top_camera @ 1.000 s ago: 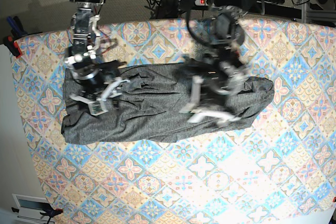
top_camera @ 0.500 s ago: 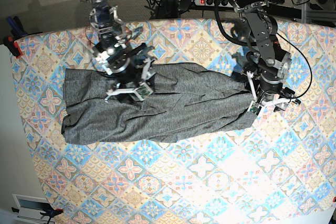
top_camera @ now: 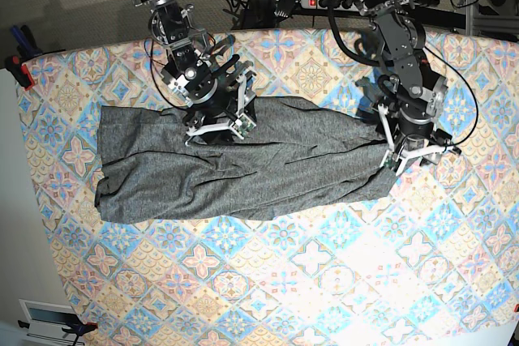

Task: Layout the t-shirt on the table in an organized manner, then fold the t-shirt properly
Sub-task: 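Move the right gripper to the shirt middle and grasp beside the left gripper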

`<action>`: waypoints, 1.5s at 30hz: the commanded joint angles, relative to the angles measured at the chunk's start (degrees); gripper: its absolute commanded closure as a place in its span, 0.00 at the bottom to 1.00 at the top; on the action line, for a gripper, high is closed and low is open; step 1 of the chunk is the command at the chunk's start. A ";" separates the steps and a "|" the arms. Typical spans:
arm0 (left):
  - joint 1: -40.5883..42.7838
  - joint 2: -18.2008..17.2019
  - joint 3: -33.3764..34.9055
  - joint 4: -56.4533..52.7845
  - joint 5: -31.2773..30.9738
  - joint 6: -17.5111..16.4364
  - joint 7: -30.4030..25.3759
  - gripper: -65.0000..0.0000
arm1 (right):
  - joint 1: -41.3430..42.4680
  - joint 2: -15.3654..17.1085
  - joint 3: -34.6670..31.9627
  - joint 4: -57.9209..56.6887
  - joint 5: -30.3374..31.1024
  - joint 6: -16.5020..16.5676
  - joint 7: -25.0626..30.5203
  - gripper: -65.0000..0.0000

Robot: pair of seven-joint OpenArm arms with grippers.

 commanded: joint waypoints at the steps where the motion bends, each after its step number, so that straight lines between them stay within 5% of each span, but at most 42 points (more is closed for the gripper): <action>1: -0.37 -0.08 0.17 1.05 -0.20 0.51 -0.71 0.45 | 0.85 -0.06 -0.08 0.96 0.23 -0.32 1.37 0.47; 45: -0.28 -0.25 1.93 -1.32 -0.20 0.51 -0.71 0.45 | 11.93 -0.06 -0.17 -1.32 0.32 -0.32 1.46 0.47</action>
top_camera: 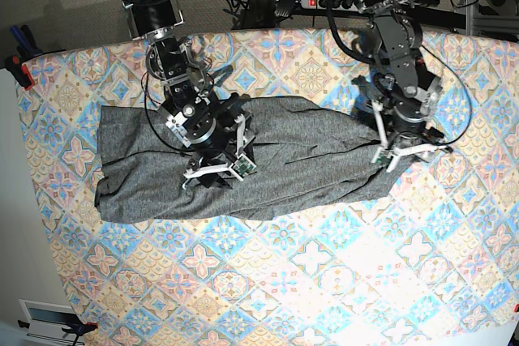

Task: Layout the t-shirt on the table in an organized manner, then fold the t-shirt properly
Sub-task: 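Move the right gripper to the shirt middle and grasp beside the left gripper, then shift the left gripper to the shirt's end and grasp it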

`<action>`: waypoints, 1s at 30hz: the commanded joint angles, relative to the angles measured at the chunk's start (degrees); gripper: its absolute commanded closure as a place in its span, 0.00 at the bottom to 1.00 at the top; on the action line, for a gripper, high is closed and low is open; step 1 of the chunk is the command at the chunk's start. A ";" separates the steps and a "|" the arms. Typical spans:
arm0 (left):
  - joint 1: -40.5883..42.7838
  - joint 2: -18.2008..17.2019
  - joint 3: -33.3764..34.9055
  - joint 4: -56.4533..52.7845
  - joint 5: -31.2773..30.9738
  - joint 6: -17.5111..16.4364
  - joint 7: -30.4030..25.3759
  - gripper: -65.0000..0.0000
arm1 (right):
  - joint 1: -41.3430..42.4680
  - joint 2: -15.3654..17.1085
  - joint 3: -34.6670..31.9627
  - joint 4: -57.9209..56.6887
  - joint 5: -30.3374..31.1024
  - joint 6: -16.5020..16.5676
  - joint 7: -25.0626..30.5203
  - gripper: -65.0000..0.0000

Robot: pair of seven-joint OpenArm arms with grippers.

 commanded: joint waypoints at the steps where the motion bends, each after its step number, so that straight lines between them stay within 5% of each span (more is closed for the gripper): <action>1: -0.78 -0.14 -0.02 0.60 -0.15 0.51 -0.69 0.45 | 0.72 -0.17 0.14 0.97 0.14 -0.59 1.59 0.47; 30: -1.22 -0.06 1.21 0.51 -0.15 0.51 -0.69 0.45 | -4.82 -0.43 0.14 -3.07 0.23 -0.59 5.11 0.48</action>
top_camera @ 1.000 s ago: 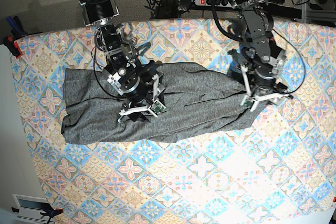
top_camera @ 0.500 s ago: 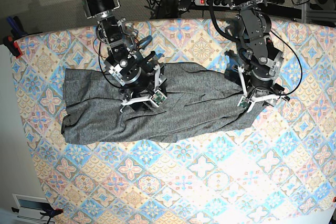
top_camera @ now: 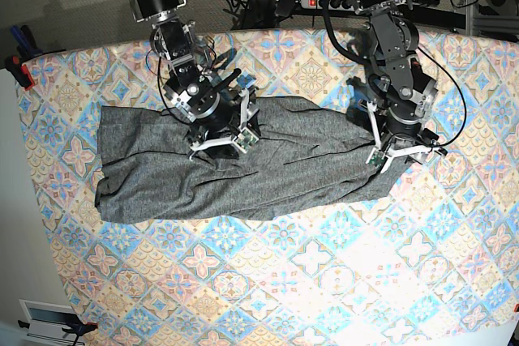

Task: Layout the t-shirt on the table in an organized manner, then fold the t-shirt properly
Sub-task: 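Shift the left gripper to the shirt's end and grasp it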

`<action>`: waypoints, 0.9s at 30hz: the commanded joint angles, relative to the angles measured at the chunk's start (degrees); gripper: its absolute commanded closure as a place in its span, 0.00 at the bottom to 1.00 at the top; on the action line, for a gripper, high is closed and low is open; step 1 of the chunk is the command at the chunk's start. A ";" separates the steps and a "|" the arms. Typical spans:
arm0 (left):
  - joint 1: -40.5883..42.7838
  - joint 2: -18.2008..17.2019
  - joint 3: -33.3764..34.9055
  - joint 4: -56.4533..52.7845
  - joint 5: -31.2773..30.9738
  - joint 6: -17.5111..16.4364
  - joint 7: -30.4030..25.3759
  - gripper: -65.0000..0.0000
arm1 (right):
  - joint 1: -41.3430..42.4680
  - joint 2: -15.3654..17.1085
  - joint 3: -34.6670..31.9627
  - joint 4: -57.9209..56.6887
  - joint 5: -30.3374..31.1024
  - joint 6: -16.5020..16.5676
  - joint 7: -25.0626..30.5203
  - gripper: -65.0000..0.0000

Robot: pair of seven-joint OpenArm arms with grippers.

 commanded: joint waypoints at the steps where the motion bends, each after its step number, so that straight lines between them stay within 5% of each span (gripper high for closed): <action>1: -0.76 -0.10 0.08 0.99 -0.15 0.53 -0.71 0.45 | 0.64 -0.13 0.09 0.03 0.19 -0.15 1.05 0.48; 6: -0.76 -0.10 0.08 0.99 -0.15 0.53 -0.71 0.45 | 0.73 -0.13 0.09 -1.64 0.19 -0.15 1.05 0.52; 17: -0.76 -0.01 0.08 0.90 -0.15 0.53 -0.71 0.45 | 0.73 -0.13 0.36 -1.12 0.10 -0.15 0.52 0.99; 27: -0.85 -0.01 0.08 -1.91 -0.15 0.53 -0.71 0.45 | 0.99 -0.13 1.94 5.21 0.01 -0.15 0.43 1.00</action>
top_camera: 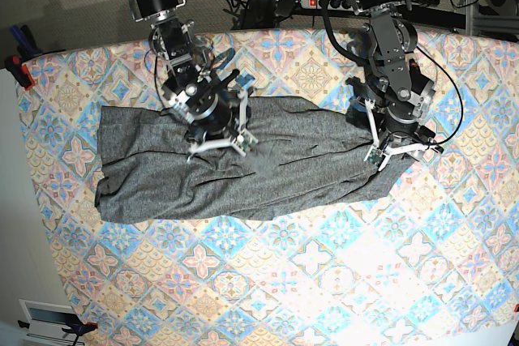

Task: Layout the t-shirt on the table in an organized manner, then fold the t-shirt properly
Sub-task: 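Shift the left gripper to the shirt's end and grasp it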

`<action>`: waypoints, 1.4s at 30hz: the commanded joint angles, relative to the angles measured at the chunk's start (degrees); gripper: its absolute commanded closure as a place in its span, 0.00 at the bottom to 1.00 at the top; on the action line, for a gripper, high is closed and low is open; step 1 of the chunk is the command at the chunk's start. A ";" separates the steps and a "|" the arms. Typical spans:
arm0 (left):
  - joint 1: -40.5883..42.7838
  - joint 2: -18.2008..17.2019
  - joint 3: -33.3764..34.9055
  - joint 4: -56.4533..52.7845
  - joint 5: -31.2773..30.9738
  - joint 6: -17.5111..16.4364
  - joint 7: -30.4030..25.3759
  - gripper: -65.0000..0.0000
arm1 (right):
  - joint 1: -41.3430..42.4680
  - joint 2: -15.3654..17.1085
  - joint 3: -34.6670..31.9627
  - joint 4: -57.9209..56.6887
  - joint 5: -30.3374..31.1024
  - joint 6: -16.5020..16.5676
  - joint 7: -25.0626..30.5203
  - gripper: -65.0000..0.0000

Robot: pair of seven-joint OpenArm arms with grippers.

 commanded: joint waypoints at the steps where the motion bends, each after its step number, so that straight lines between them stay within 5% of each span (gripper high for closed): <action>1: -0.81 -0.01 0.10 0.78 -0.15 0.49 -0.69 0.45 | 1.23 -0.09 1.53 2.53 0.08 -0.94 1.28 1.00; 5: -0.81 -0.28 1.68 0.69 0.29 0.49 -0.69 0.45 | 1.32 -0.09 4.96 3.76 0.08 -0.94 -2.41 1.00; 18: -5.55 -0.10 2.56 -6.78 -0.06 0.49 -0.78 0.45 | 1.41 -0.09 7.07 3.23 0.08 -0.94 -2.06 1.00; 27: -9.95 -2.21 0.45 -27.18 0.46 0.49 -13.26 0.45 | 1.41 -0.09 6.89 3.59 0.08 -0.94 -2.23 1.00; 37: -9.86 -3.62 0.54 -32.36 0.55 0.49 -13.96 0.45 | 1.32 -0.09 5.05 3.67 0.08 -0.94 -2.06 0.70; 42: -10.13 -6.34 0.45 -35.27 0.11 0.49 -14.05 0.45 | 1.32 -0.09 2.15 3.23 0.08 -0.94 -2.06 0.72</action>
